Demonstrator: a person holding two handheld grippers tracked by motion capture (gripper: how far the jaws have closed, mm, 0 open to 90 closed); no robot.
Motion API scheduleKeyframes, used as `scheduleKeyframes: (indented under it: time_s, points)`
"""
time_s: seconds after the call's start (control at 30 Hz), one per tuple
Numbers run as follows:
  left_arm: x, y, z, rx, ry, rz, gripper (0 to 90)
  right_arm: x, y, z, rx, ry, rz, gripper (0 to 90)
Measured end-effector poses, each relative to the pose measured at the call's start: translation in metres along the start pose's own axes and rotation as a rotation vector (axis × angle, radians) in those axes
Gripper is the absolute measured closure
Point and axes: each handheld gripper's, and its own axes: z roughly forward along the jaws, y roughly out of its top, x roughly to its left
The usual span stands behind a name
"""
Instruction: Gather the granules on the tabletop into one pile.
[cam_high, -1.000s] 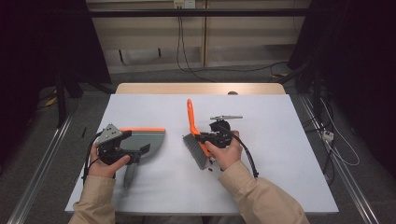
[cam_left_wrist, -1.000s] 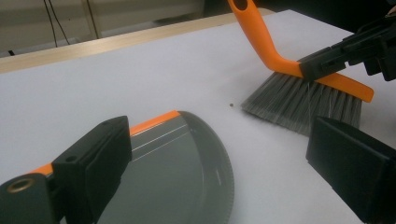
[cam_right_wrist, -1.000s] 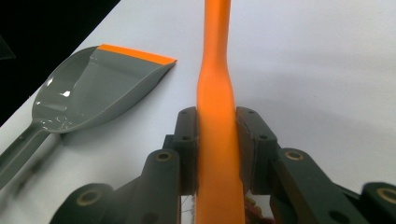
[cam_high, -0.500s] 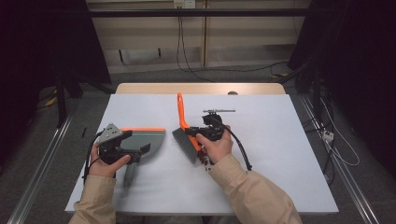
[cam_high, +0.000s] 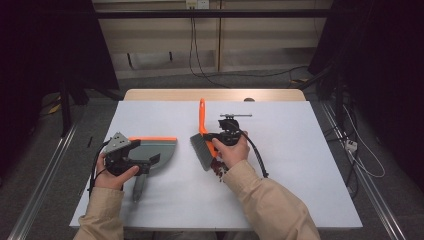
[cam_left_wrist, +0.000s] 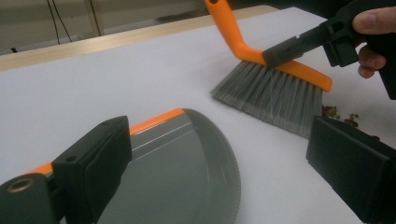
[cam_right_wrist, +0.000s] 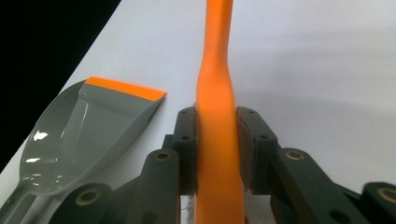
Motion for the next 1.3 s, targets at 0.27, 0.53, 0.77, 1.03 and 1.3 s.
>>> scheduleKeyframes:
  time_s: [0.27,0.53,0.77,1.03,1.3]
  points:
    - [-0.004,0.001,0.002,0.005,-0.006,0.011,7.0,-0.018,-0.012,-0.030,-0.027,-0.014,0.043,70.5]
    - [-0.005,0.001,0.004,0.008,-0.008,0.016,7.0,-0.011,-0.010,-0.041,-0.070,0.101,0.056,72.0]
    - [-0.003,0.001,0.004,0.013,-0.009,0.010,6.9,-0.001,0.012,-0.062,-0.140,0.122,-0.077,72.0]
    - [-0.002,0.001,0.003,0.011,-0.004,0.011,6.9,-0.031,0.032,-0.078,-0.161,-0.015,-0.271,71.9]
    - [-0.002,0.000,0.005,0.019,-0.006,0.006,6.9,-0.051,0.027,-0.059,-0.064,-0.064,-0.403,71.8]
